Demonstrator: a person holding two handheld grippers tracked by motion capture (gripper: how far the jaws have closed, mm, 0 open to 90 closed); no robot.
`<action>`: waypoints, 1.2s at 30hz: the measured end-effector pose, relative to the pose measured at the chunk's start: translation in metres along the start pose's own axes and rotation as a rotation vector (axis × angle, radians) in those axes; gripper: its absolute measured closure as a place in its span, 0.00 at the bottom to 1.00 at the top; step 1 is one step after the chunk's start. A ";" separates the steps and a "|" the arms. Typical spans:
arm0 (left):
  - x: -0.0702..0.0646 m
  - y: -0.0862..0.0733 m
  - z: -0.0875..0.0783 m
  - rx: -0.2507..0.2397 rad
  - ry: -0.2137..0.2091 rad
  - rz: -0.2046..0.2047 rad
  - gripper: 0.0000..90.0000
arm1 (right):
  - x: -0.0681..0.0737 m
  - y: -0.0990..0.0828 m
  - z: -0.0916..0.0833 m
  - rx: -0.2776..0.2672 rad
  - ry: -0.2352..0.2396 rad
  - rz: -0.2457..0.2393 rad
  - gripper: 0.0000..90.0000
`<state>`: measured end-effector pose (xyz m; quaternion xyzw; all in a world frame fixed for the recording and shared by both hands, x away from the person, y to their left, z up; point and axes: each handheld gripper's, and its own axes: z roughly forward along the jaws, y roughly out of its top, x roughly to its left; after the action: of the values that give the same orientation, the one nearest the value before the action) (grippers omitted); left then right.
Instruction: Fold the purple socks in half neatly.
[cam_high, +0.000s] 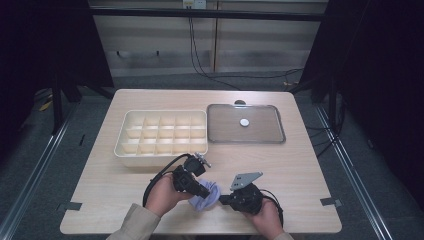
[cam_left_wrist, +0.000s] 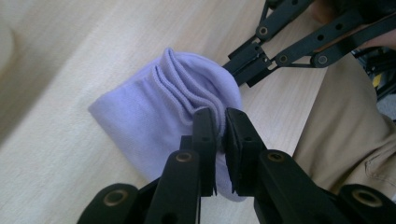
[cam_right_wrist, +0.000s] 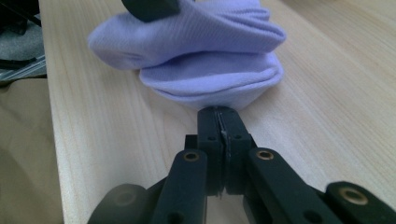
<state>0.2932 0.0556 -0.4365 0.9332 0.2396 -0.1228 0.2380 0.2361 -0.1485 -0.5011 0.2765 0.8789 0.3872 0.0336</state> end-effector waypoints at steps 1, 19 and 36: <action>0.000 0.000 0.000 0.000 0.000 0.000 0.92 | 0.000 0.000 0.000 0.000 0.000 0.000 0.98; -0.005 0.002 0.018 0.019 0.005 0.022 0.91 | 0.001 0.001 0.001 0.003 -0.003 -0.006 0.98; -0.007 0.001 0.015 0.017 0.002 0.026 0.85 | 0.001 0.001 0.001 0.003 -0.003 -0.009 0.97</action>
<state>0.2858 0.0445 -0.4466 0.9382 0.2268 -0.1209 0.2316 0.2356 -0.1472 -0.5009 0.2731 0.8806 0.3855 0.0361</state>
